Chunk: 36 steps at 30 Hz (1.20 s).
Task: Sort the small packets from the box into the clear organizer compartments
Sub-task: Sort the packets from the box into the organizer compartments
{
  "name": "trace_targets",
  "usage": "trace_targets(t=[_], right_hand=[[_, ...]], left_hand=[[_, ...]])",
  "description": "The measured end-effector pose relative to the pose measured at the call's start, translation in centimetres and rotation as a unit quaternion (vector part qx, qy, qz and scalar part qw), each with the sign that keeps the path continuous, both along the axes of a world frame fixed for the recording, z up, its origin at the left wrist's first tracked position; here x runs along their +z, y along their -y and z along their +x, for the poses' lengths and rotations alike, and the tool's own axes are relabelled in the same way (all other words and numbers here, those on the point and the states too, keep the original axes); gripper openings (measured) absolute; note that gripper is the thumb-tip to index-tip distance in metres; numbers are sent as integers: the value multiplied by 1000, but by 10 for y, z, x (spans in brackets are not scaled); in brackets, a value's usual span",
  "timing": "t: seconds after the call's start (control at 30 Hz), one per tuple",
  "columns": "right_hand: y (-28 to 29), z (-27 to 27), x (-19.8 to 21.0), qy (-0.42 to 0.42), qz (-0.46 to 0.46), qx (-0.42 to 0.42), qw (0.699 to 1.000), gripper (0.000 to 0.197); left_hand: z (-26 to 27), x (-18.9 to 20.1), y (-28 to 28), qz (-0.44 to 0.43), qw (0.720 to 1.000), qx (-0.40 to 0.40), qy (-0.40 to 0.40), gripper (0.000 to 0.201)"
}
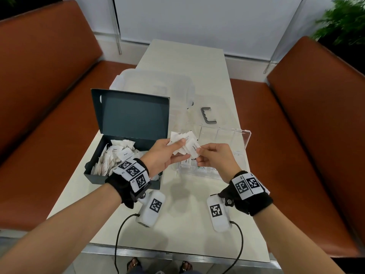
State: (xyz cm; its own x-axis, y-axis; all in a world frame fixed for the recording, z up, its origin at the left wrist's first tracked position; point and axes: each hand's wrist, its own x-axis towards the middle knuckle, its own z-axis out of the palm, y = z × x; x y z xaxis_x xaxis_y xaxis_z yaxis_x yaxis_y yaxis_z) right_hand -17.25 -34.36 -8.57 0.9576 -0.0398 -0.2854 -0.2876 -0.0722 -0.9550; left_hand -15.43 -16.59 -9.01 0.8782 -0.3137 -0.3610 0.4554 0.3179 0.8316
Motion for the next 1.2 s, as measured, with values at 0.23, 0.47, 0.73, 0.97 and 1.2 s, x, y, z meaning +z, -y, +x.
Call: trace_targets(t=[0.23,0.47,0.73,0.97,1.2], right_hand=[[0,-6,-2,-1,64,-19,998,18],[0,-3,-1,16,8,-28,999,15],[5,1,5,15,-45,-15,999,13],[14,14,13,-1,-39,-28,999,4],[2,34,-15,-44,-248,-20,968,15]], left_hand=[[-2,-8,2,21,999,-8,39,26],[-2,-4,4,6,999,-11,41,28],[3,-3,6,51,997,15,51,21],[10,4,4,45,997,31,54,29],[12,2,-14,29,997,63,42,33]])
